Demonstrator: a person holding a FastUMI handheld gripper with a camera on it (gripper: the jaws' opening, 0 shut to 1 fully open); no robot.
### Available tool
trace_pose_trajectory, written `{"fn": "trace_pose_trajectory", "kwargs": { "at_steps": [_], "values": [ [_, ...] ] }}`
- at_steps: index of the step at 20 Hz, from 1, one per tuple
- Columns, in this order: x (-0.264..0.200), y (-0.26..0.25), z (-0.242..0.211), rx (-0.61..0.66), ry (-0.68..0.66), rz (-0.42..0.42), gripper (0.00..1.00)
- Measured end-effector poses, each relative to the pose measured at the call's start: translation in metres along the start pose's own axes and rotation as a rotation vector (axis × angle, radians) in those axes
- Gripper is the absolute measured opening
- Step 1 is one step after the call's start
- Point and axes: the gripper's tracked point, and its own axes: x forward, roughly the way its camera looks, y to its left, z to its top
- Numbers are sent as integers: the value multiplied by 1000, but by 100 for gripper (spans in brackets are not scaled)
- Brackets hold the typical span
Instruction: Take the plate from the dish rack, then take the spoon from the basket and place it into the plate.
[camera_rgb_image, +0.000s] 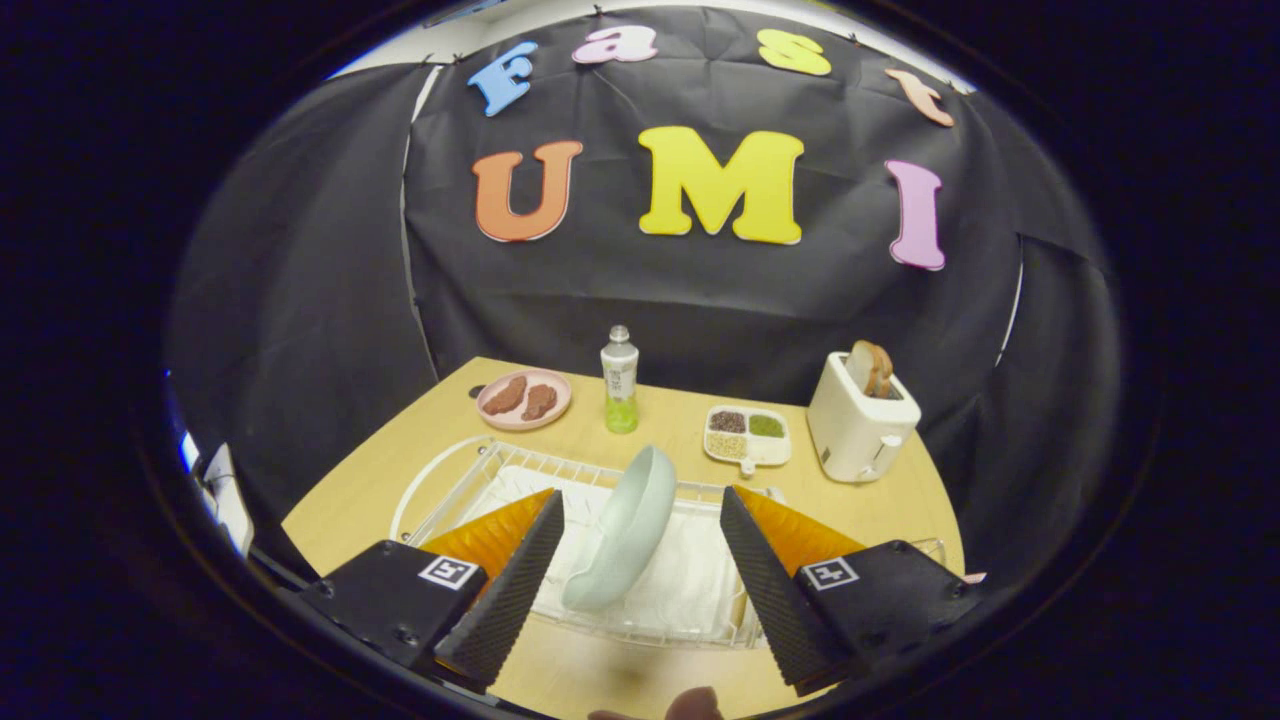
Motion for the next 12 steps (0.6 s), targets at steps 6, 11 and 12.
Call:
{"fn": "trace_pose_trajectory", "kwargs": {
  "at_steps": [6, 11, 12],
  "values": [
    [49, 5, -19, 109, 170, 10, 100],
    [85, 17, -36, 87, 255, -10, 92],
    [89, 18, -37, 78, 263, -26, 88]
  ]
}}
